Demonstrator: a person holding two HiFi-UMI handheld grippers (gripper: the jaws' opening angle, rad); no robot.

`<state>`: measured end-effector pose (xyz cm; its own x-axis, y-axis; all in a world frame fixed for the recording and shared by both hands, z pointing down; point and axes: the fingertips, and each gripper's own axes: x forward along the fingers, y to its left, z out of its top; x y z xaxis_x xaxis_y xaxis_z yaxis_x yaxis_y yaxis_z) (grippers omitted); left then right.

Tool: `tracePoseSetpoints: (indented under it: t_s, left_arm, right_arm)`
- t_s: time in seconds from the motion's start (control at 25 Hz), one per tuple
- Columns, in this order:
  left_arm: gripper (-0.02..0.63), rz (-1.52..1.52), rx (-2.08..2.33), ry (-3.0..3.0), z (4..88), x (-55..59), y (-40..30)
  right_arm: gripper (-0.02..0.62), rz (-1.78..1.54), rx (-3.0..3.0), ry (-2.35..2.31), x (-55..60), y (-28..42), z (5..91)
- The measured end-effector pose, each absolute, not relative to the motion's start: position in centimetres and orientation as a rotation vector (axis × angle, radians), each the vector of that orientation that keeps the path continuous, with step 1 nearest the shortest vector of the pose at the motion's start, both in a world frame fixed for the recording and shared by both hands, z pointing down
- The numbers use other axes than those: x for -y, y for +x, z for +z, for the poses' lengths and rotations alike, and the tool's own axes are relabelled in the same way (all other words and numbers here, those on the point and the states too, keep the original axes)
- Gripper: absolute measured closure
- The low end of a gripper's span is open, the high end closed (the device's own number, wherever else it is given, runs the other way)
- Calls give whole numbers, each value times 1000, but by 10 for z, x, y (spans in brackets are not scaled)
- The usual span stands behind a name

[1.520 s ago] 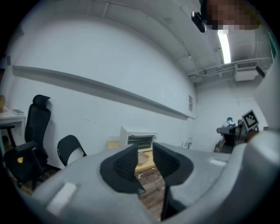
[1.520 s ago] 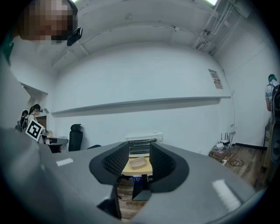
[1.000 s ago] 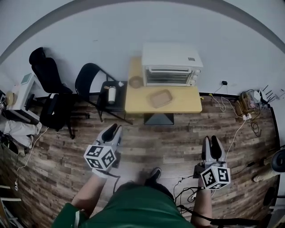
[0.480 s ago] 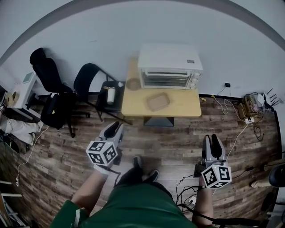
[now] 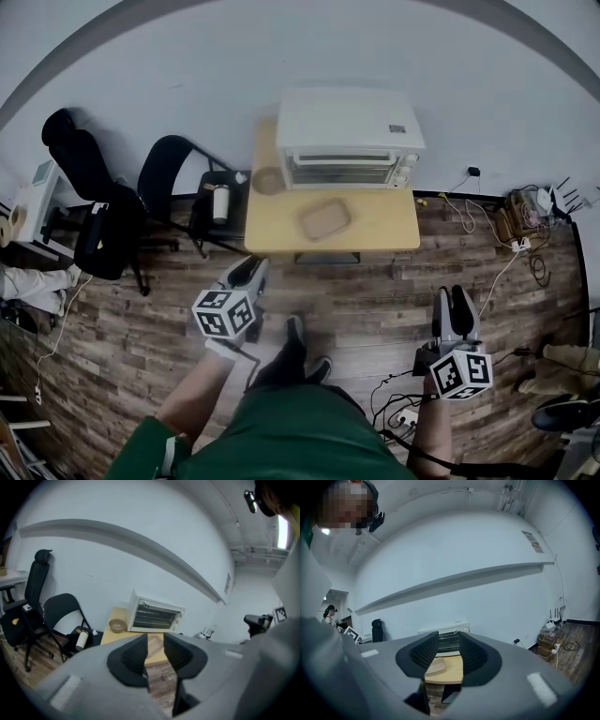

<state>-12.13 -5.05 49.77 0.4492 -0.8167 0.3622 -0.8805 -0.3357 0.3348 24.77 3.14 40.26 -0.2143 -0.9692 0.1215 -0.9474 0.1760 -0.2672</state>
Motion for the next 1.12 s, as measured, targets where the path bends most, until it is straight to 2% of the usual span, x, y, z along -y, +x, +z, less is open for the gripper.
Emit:
tracePoseSetpoints:
  t_s: [0.6, 1.12]
  left_arm:
    - [500, 176, 1180, 2035, 586, 168, -135]
    - [500, 197, 982, 1850, 667, 210, -118]
  right_arm:
    - [466, -466, -2362, -2004, 86, 200, 406]
    - [466, -493, -2361, -2076, 118, 178, 414]
